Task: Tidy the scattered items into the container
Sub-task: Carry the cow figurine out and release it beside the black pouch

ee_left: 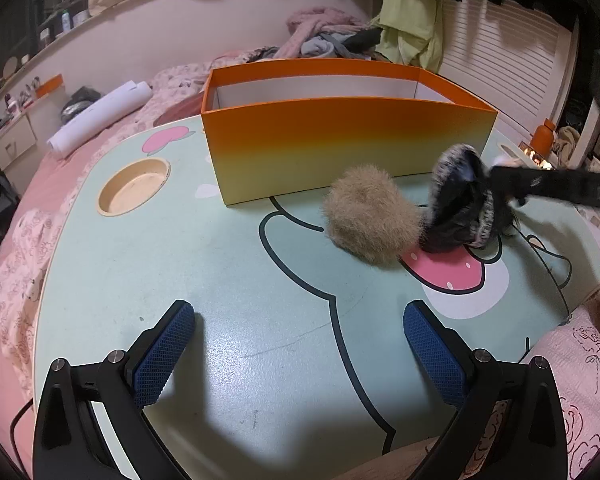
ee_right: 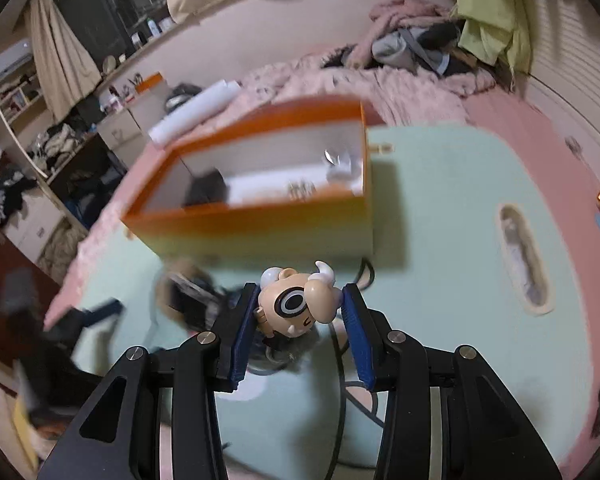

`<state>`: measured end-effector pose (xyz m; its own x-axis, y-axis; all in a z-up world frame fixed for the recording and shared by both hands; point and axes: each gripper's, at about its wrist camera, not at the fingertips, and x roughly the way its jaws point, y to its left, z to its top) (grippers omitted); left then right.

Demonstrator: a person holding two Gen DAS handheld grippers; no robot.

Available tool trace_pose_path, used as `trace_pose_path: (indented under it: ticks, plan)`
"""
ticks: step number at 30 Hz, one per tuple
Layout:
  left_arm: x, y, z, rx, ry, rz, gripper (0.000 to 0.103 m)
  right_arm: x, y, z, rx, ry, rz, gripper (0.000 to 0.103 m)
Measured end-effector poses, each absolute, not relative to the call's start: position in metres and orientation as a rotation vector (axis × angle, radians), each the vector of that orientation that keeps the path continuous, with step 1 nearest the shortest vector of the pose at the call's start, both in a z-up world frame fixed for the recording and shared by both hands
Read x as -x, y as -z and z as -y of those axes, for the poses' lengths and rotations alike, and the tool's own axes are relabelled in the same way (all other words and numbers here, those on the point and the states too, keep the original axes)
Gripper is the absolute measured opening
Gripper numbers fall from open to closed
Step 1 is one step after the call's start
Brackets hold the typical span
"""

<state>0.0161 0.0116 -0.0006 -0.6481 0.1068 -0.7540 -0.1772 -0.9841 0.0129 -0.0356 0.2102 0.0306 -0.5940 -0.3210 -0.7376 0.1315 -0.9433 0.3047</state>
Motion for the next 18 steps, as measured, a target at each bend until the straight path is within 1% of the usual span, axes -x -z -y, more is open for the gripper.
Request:
trace_pose_path:
  ticks: [1, 3, 4, 5, 6, 7, 8, 10, 12, 17, 18]
  plan:
    - [-0.016, 0.001, -0.012, 1.233, -2.715, -0.128, 0.103, 0.036, -0.026, -0.208, -1.251, 2.572, 0.326, 0.044]
    - [-0.016, 0.000, -0.012, 1.233, -2.715, -0.128, 0.103, 0.040, -0.020, -0.204, -1.229, 2.576, 0.381, 0.052]
    - [-0.016, 0.000, -0.012, 1.233, -2.716, -0.128, 0.103, 0.040, -0.021, -0.204, -1.207, 2.589, 0.410, 0.062]
    - [-0.016, 0.000, -0.012, 1.233, -2.716, -0.128, 0.103, 0.038, -0.024, -0.204, -1.177, 2.601, 0.424, 0.069]
    - [-0.016, 0.001, -0.012, 1.234, -2.716, -0.128, 0.103, 0.033, -0.029, -0.205, -1.139, 2.618, 0.427, 0.072]
    - [-0.016, 0.001, -0.013, 1.234, -2.716, -0.128, 0.103, 0.026, -0.035, -0.207, -1.096, 2.652, 0.419, 0.079]
    - [-0.016, 0.001, -0.012, 1.233, -2.716, -0.129, 0.103, 0.019, -0.039, -0.209, -1.063, 2.678, 0.408, 0.082]
    - [-0.016, 0.001, -0.012, 1.233, -2.716, -0.128, 0.103, 0.005, -0.043, -0.211, -1.027, 2.703, 0.372, 0.082]
    - [-0.016, 0.001, -0.012, 1.233, -2.716, -0.128, 0.103, -0.005, -0.040, -0.210, -1.052, 2.711, 0.313, 0.082]
    - [-0.017, 0.001, -0.012, 1.233, -2.717, -0.131, 0.103, -0.020, -0.013, -0.197, -1.184, 2.711, 0.125, 0.082]
    - [-0.016, 0.001, -0.013, 1.232, -2.719, -0.136, 0.103, -0.017, -0.006, -0.194, -1.240, 2.696, 0.087, 0.084]
